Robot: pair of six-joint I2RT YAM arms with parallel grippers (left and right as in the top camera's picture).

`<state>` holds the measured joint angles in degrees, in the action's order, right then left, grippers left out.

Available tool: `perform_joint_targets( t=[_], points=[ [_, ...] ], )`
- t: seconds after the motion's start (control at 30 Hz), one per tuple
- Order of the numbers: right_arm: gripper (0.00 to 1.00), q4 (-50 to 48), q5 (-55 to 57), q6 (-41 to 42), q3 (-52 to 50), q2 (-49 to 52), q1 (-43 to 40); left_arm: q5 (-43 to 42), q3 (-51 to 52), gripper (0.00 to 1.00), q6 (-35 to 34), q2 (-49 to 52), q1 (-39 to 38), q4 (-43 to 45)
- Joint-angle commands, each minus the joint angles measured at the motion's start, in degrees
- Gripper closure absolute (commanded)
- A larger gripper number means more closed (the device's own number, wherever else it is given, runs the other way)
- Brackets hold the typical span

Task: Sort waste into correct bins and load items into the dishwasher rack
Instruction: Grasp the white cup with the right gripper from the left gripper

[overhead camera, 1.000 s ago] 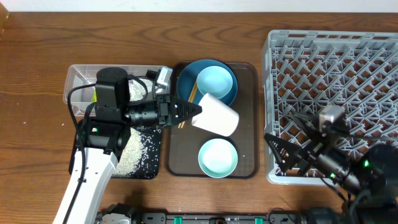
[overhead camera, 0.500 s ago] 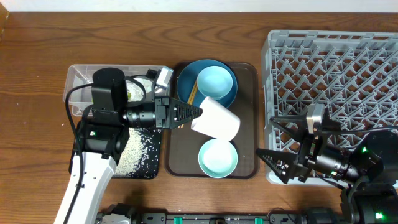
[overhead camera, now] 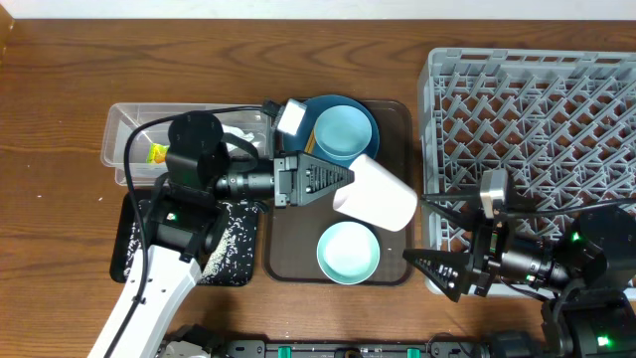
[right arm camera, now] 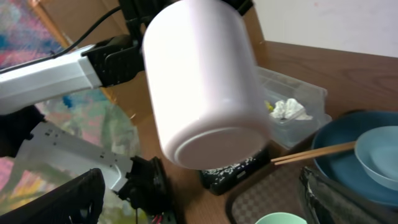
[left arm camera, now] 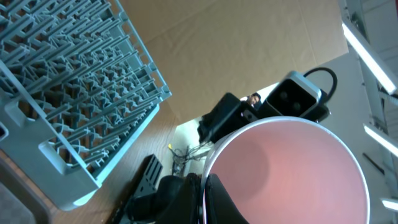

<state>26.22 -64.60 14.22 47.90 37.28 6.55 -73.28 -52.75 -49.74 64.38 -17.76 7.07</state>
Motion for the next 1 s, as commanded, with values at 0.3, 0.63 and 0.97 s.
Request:
perform_joint_targets(
  t=[0.3, 0.63, 0.97],
  points=[
    [0.12, -7.0, -0.2, 0.7, 1.0, 1.6, 5.2, 3.5, -0.8, 0.94, -2.5, -0.8, -3.2, 1.2],
    [0.23, -8.7, 0.1, -1.0, 1.0, 7.3, 6.4, 3.0, -0.8, 0.94, -2.5, -0.8, -3.2, 1.2],
    [0.3, -12.6, -0.4, -1.0, 1.0, 9.1, 7.5, 3.0, -0.7, 0.94, -2.4, -0.8, -3.2, 1.0]
  ],
)
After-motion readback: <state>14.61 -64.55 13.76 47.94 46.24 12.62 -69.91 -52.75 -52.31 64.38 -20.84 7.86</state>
